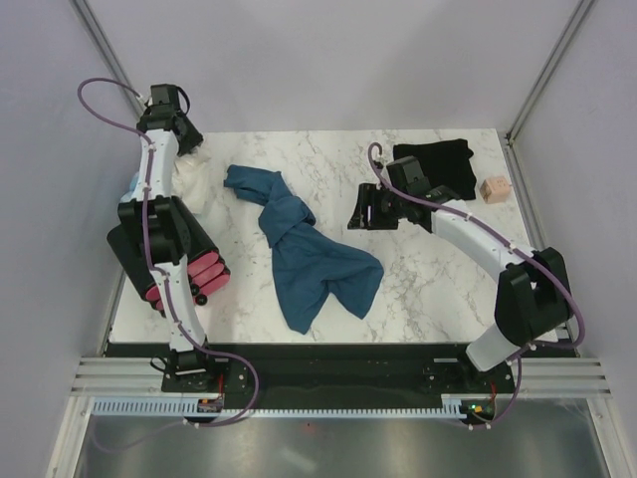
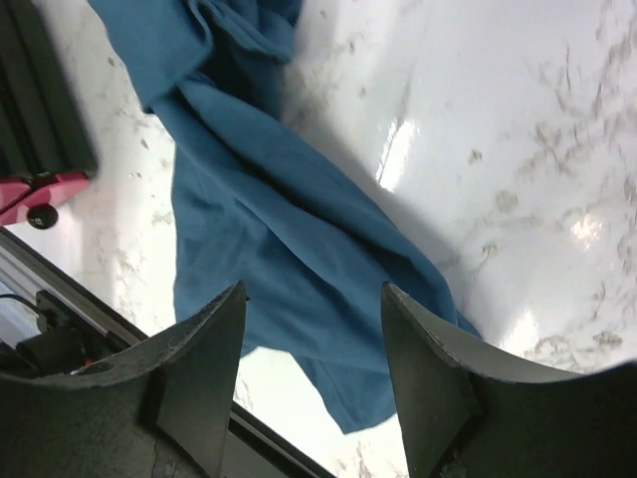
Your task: Fold and stack the t-shirts
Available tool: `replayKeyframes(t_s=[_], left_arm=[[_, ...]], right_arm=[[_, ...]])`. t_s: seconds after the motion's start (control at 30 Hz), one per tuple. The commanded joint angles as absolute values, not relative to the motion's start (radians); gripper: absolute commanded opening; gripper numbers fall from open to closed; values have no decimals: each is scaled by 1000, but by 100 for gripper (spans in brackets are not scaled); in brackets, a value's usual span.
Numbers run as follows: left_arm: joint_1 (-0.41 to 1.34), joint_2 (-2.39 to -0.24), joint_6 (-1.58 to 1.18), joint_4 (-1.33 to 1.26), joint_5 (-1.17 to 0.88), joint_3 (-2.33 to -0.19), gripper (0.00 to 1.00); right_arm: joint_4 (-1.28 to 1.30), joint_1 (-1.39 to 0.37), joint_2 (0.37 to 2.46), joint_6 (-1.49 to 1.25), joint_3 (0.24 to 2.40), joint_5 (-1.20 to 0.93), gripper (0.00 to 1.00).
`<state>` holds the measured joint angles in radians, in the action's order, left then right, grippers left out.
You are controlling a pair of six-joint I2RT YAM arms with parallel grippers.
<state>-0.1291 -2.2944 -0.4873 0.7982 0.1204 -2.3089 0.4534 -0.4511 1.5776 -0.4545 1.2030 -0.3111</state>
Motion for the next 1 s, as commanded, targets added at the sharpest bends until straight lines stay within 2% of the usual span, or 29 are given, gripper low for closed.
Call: replayKeyframes(t_s=[0.0, 0.17, 0.23, 0.37, 0.57, 0.87, 0.97], left_arm=[[-74, -2058, -462, 767, 75, -2212, 45], [13, -1846, -419, 768, -27, -1938, 45], [63, -1784, -356, 788, -40, -1889, 45], [202, -1712, -285, 889, -23, -1789, 47], [259, -1652, -373, 972, -98, -1660, 47], [414, -1709, -455, 1260, 159, -1739, 47], [474, -1779, -552, 1429, 349, -1782, 46]], right_arm=[[431, -448, 1672, -426, 1383, -353, 64], [423, -448, 1816, -437, 1564, -425, 63], [408, -448, 1835, -454, 1594, -419, 62], [338, -446, 1827, -506, 1559, -425, 62], [305, -448, 1819, -567, 1473, -439, 62], [239, -449, 1942, -683, 1569, -578, 61], [218, -449, 1948, -707, 1559, -566, 61]])
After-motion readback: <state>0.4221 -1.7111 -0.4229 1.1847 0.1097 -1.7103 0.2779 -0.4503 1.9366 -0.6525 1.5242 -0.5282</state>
